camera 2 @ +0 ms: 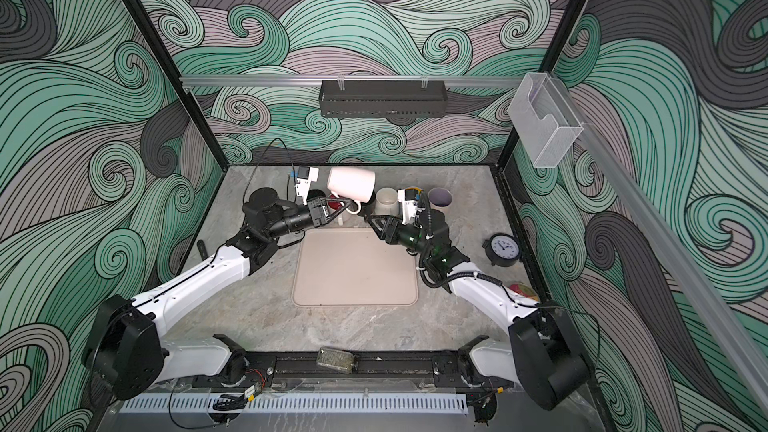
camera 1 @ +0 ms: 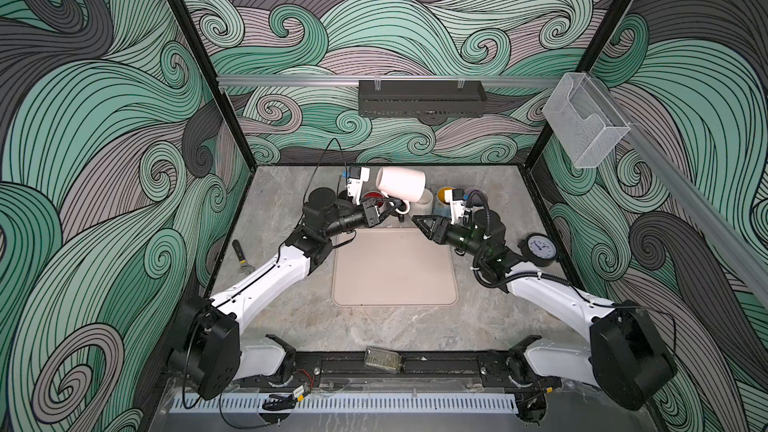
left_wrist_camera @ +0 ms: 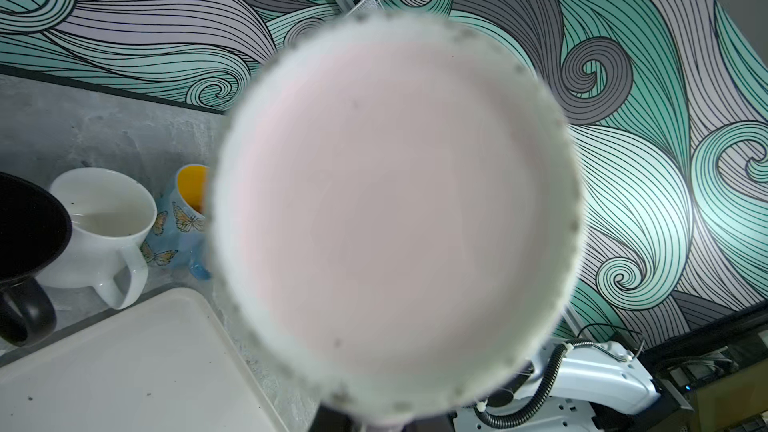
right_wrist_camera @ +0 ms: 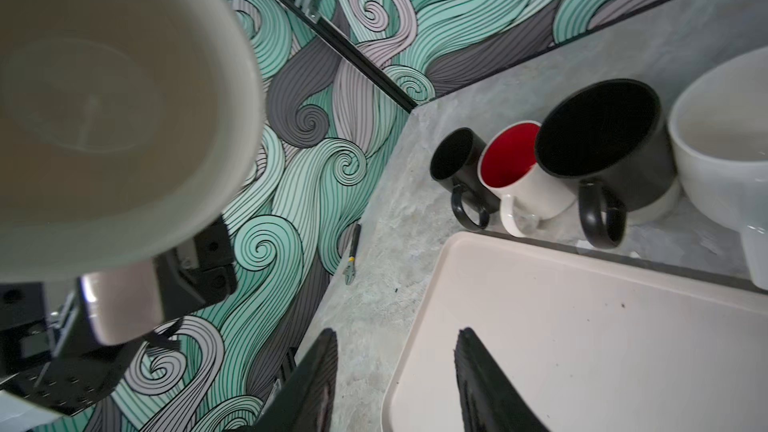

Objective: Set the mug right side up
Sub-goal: 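Grasp the pink mug's rim with the right gripper beside the left gripper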

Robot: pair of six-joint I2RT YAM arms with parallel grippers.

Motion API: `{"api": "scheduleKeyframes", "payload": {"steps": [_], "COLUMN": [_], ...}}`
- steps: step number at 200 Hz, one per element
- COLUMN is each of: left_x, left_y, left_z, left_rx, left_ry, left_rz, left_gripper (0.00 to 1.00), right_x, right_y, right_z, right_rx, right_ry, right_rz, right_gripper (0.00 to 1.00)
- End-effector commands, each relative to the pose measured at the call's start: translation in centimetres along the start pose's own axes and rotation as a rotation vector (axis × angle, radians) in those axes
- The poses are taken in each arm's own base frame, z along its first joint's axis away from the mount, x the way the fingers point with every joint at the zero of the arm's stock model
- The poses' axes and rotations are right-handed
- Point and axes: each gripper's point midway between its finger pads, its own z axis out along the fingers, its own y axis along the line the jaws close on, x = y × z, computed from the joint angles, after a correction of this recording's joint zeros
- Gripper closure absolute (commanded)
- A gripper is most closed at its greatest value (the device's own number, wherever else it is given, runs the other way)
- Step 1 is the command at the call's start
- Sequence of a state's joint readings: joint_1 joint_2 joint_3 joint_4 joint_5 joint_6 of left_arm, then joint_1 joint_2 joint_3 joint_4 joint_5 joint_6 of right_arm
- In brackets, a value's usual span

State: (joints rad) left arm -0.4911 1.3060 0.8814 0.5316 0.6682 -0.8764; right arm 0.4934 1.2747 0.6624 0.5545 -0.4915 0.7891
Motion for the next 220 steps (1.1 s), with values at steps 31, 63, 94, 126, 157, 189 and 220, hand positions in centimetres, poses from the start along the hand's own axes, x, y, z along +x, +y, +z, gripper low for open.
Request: {"api": "scheduleKeyframes", "payload": {"steps": [31,63,94,126,157,189,220], "left_x": [-2.3,-2.0,-1.8,-1.8,-1.7,-1.7,-1.3], "left_y": [-4.2,-3.9,-3.6,-3.6,-3.2,-3.2,-2.9], "left_z": [-0.7,-0.6,-0.6,-0.3,-0.2,-0.1,0.0], "left_rx": [0.173,0.182,0.179,0.189,0.184,0.207,0.219], "left_ry": [-0.083,-0.075,-0.077,-0.072,-0.072,-0.074,-0.074], "left_rz": [0.085,0.076,0.068,0.061,0.05,0.032,0.009], "left_gripper": [1.0,1.0,1.0,1.0,1.0,1.0,1.0], "right_x": [-1.7,-2.4,-2.8,-3.2,-3.2,-3.4,-4.1], "right_y": [6.0,7.3,8.0,8.5,8.5,8.3,8.0], "right_z": [-0.8,-1.0,-0.9,-0.9,-0.9,-0.8,-0.3], "right_rx": [-0.276,-0.324,-0.365,-0.396,-0.403,-0.4,-0.405], "right_ry": [-0.019,-0.025,-0.031,-0.039,-0.038,-0.051,-0.072], "right_rz": [-0.035,-0.033,-0.024,-0.011,-0.006,0.003,0.021], "right_gripper": [0.49,0.5,0.54,0.56,0.57,0.58,0.64]}}
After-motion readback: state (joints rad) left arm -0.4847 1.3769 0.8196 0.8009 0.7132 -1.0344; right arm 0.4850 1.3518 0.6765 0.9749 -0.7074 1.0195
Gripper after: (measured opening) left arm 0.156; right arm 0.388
